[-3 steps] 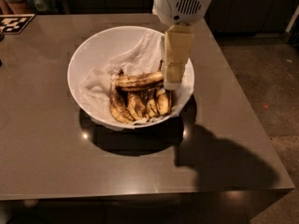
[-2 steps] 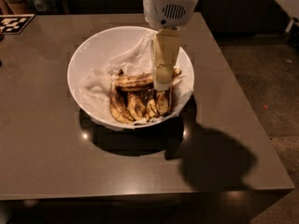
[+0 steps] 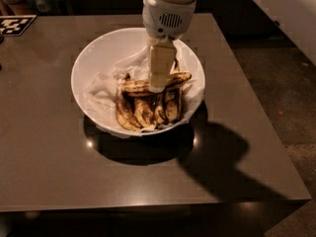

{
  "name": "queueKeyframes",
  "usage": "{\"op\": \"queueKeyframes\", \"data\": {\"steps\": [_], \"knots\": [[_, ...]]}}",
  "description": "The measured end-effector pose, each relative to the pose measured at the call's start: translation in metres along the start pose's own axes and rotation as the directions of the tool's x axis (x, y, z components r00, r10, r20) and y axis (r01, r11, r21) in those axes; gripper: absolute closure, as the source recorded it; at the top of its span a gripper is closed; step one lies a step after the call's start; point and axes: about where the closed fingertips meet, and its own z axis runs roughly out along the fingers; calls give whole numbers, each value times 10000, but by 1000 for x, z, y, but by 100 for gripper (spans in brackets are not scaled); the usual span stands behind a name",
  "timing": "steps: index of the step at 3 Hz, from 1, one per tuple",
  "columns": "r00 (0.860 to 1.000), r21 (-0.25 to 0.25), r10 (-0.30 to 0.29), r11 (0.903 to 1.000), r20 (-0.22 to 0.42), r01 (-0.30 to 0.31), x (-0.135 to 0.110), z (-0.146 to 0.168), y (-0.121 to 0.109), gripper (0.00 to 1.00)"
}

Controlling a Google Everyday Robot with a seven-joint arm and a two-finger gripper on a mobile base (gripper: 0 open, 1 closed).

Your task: Pick banana from white bowl

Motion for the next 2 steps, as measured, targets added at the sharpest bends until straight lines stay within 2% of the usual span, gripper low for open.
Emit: {"op": "queueKeyframes", "data": {"steps": [2], "knots": [[9995, -665, 312, 9973, 84, -306, 5, 24, -10, 26]]}}
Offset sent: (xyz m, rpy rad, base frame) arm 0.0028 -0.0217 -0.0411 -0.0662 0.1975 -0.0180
